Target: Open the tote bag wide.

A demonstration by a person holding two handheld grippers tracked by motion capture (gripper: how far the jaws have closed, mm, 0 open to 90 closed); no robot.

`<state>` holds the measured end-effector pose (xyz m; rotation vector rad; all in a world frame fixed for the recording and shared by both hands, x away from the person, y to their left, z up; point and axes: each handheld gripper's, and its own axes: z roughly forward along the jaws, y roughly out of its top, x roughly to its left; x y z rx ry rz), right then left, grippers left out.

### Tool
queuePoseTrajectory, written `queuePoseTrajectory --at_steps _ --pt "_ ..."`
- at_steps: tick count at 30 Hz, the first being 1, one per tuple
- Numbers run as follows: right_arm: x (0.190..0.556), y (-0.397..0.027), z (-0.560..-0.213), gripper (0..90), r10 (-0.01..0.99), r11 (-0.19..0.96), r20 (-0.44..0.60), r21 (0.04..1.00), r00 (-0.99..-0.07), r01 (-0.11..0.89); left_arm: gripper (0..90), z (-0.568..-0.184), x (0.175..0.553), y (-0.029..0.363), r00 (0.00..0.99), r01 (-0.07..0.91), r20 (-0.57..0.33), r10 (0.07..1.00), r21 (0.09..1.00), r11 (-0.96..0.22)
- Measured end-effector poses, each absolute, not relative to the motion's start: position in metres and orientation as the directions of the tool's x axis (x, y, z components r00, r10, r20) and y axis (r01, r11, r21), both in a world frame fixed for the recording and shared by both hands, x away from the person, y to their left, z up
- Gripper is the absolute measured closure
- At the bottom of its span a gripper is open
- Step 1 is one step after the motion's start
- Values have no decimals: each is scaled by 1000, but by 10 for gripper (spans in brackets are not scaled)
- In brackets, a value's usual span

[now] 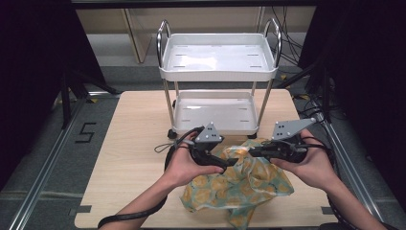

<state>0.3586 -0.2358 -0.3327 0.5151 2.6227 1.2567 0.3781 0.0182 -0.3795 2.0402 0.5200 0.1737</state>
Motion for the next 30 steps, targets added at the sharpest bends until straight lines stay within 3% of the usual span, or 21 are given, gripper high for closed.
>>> queuePoseTrajectory --at_steps 6,9,11,13,16,18,26,30 --pt "360 -232 -334 900 387 581 -20 782 -922 227 153 -400 390 7 918 335 -166 360 811 -480" --pt "361 -230 -334 900 382 582 -21 782 -924 223 190 -404 393 -3 917 368 -227 328 801 -473" --pt "360 -230 -333 900 390 577 -19 784 -920 228 272 -402 393 -7 920 370 -251 300 806 -462" --pt "359 -230 -333 900 388 578 -24 785 -921 223 418 -400 393 -10 933 347 -252 259 821 -454" --pt "361 -232 -334 900 388 579 -25 784 -921 222 533 -398 389 -13 935 346 -263 236 822 -453" --pt "359 -233 -334 900 405 576 -2 778 -914 253 583 -397 387 -15 935 347 -266 234 819 -457" --pt "360 -230 -334 896 392 570 -23 791 -920 223 851 -397 386 -20 919 386 -300 257 821 -421" --pt "357 -234 -331 773 414 550 -48 809 -909 208 891 -396 389 -18 901 420 -330 281 825 -377"
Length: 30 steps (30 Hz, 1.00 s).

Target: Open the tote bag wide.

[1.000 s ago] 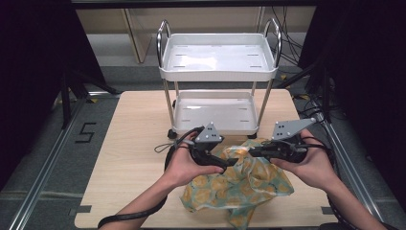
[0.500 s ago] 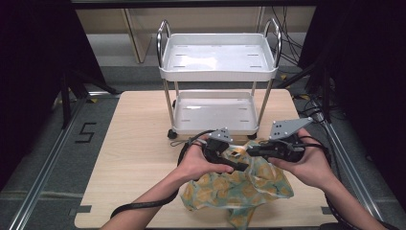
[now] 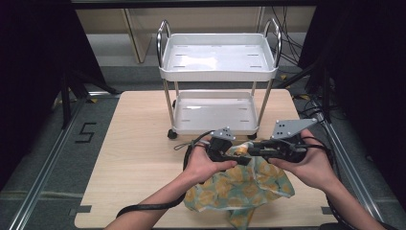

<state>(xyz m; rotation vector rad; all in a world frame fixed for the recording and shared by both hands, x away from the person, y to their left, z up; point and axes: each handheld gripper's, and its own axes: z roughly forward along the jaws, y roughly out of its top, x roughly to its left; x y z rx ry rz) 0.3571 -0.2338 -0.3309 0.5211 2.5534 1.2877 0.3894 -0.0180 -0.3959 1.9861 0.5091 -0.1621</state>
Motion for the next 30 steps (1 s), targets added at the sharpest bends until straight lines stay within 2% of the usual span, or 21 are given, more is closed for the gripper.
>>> queuePoseTrajectory --at_steps 5,7,10,12,15,19,20,21,22,24,26,30 --pt "335 -249 -318 760 436 537 -103 827 -894 167 894 -395 395 -14 870 462 -346 350 819 -340" --pt "324 -250 -318 751 394 565 -123 814 -911 134 894 -397 396 -13 862 475 -358 360 817 -326" --pt "305 -246 -331 697 329 634 -81 757 -941 157 894 -397 397 -13 858 475 -354 372 821 -317" --pt "296 -241 -347 660 268 700 -80 700 -960 137 894 -396 397 -13 851 484 -358 384 818 -310" --pt "290 -234 -369 606 235 760 -84 637 -968 129 894 -395 397 -13 848 486 -353 396 817 -312" --pt "293 -227 -386 540 256 820 -181 560 -950 114 894 -394 398 -14 848 480 -342 405 819 -314" --pt "297 -224 -389 527 215 838 -220 542 -951 64 894 -394 398 -14 849 477 -336 408 819 -318" --pt "296 -222 -391 517 242 845 -247 529 -938 79 894 -394 398 -14 850 474 -331 409 820 -321" --pt "301 -219 -394 509 177 869 -281 494 -943 16 894 -394 398 -14 846 480 -335 414 817 -321" --pt "301 -215 -397 504 212 876 -318 481 -924 36 894 -394 398 -14 848 472 -323 419 819 -325" --pt "304 -211 -399 495 175 887 -363 461 -915 -13 894 -394 398 -15 845 479 -330 421 817 -322" --pt "305 -203 -405 485 168 905 -377 426 -911 -10 894 -393 398 -16 849 471 -320 420 819 -329"
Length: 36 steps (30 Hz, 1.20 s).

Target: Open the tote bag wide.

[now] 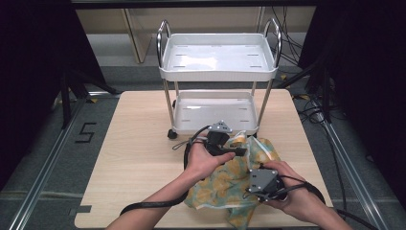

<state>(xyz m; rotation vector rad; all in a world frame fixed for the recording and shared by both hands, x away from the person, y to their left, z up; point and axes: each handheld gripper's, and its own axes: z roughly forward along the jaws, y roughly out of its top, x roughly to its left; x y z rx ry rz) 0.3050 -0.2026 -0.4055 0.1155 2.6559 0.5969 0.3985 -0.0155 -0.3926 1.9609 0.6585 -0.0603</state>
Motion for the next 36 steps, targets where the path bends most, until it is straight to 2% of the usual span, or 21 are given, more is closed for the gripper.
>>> queuePoseTrajectory --at_steps 1,2,3,5,7,8,9,11,12,16,22,30,36 --pt "306 -201 -407 486 165 909 -373 417 -913 -6 894 -393 398 -16 846 477 -325 422 816 -327" --pt "311 -200 -409 511 101 918 -407 390 -908 -74 895 -393 398 -17 845 478 -327 422 815 -326" --pt "312 -199 -410 537 88 922 -404 380 -910 -79 894 -393 398 -17 850 473 -325 414 816 -331" --pt "314 -199 -413 656 79 931 -404 357 -911 -77 894 -393 398 -18 848 473 -319 423 815 -336" --pt "314 -199 -413 827 86 937 -359 347 -930 -48 895 -394 400 -19 850 473 -320 419 814 -337" --pt "313 -200 -413 878 105 936 -357 351 -928 -29 894 -394 400 -19 848 473 -317 425 814 -337" --pt "313 -201 -413 900 78 936 -346 348 -935 -50 895 -394 401 -20 844 479 -322 430 812 -333" --pt "309 -203 -412 900 78 934 -334 355 -940 -49 894 -395 404 -19 846 466 -297 442 815 -345" --pt "305 -206 -411 900 104 933 -282 361 -954 -5 894 -396 406 -19 843 468 -292 452 813 -346" --pt "297 -222 -407 900 85 932 -289 363 -954 -26 894 -400 415 -14 829 465 -264 493 815 -346" --pt "289 -256 -402 900 151 924 -222 377 -963 58 894 -408 428 1 800 490 -260 541 803 -339" --pt "288 -290 -424 900 237 928 -73 311 -969 204 894 -426 441 12 754 539 -292 588 787 -301" --pt "294 -297 -432 900 271 917 -45 317 -962 243 894 -433 448 18 738 550 -296 607 784 -286"
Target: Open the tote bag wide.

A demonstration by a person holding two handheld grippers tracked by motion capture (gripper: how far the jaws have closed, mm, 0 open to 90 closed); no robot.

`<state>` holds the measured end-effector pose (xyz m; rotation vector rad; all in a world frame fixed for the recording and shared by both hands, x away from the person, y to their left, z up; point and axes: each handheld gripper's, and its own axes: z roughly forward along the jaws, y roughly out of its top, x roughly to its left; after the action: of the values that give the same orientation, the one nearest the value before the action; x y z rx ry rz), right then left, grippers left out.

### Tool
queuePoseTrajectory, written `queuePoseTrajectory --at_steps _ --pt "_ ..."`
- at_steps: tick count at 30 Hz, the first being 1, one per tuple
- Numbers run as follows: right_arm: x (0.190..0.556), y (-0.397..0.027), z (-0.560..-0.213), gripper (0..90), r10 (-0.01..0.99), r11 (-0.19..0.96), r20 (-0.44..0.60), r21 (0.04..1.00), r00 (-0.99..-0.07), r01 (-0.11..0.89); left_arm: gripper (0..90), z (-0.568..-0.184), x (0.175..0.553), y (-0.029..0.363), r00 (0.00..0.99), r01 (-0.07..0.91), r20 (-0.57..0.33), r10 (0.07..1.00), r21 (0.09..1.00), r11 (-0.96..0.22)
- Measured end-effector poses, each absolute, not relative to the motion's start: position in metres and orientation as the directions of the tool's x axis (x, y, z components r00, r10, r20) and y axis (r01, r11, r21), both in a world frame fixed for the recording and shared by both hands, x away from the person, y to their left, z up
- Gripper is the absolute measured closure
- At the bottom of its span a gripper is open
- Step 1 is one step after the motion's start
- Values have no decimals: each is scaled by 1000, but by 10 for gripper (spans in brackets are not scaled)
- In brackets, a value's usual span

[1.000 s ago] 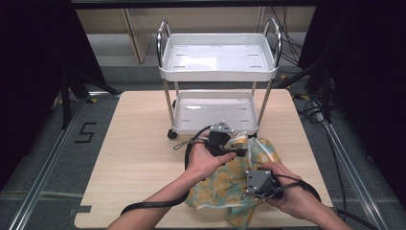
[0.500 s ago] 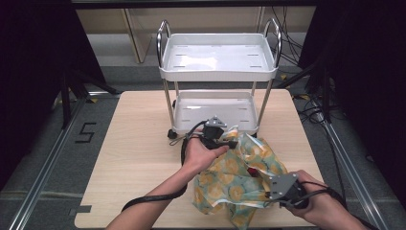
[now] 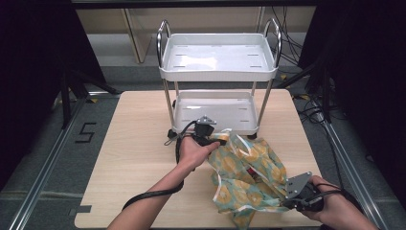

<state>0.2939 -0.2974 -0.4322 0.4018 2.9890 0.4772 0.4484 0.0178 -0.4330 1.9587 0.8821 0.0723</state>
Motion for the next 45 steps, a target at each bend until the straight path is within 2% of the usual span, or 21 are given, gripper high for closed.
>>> queuePoseTrajectory --at_steps 4,9,12,13,14,15,16,21,22,25,29,32,34,36,38,39,43,45 --pt "297 -299 -437 900 253 921 -32 315 -967 231 894 -437 449 21 730 558 -305 612 783 -274" --pt "296 -300 -440 900 280 915 0 301 -960 267 894 -441 451 24 721 566 -313 618 780 -265" --pt "295 -298 -439 900 287 910 6 310 -958 275 893 -441 450 22 733 545 -283 619 788 -286" --pt "295 -297 -437 874 289 905 14 323 -957 278 892 -440 449 21 735 540 -280 617 793 -283" --pt "294 -297 -434 817 312 888 29 346 -950 303 892 -438 448 20 741 529 -273 613 800 -283" --pt "297 -296 -428 733 299 875 9 396 -954 278 892 -437 448 20 741 526 -269 615 802 -283" --pt "295 -296 -423 699 326 859 9 414 -945 300 891 -436 447 19 744 523 -271 611 805 -280" --pt "305 -293 -385 529 394 749 -92 609 -915 262 890 -434 445 16 747 517 -265 610 809 -281" --pt "309 -292 -377 528 421 717 -116 650 -900 252 890 -434 445 16 746 517 -266 611 809 -279" --pt "321 -290 -366 431 496 674 -145 686 -856 274 889 -434 444 16 749 514 -267 607 812 -276" --pt "341 -285 -373 400 532 656 -114 682 -839 323 885 -433 444 17 752 508 -262 605 815 -279" --pt "352 -275 -386 433 525 648 -64 676 -849 351 874 -432 444 18 760 507 -265 594 813 -286" --pt "358 -271 -394 599 512 659 -31 655 -858 369 822 -432 444 17 763 507 -265 590 811 -291" --pt "365 -269 -398 770 534 663 3 619 -846 421 676 -430 441 18 770 493 -249 588 816 -301" --pt "371 -269 -402 863 554 639 27 627 -832 445 541 -424 435 20 780 474 -221 586 820 -320" --pt "374 -270 -401 884 566 634 29 624 -824 457 482 -420 431 23 779 474 -220 587 820 -322" --pt "381 -271 -400 900 583 610 31 644 -812 463 366 -404 413 39 784 446 -185 593 832 -331" --pt "381 -272 -398 900 599 594 54 640 -799 488 340 -399 403 50 786 448 -187 589 829 -335"
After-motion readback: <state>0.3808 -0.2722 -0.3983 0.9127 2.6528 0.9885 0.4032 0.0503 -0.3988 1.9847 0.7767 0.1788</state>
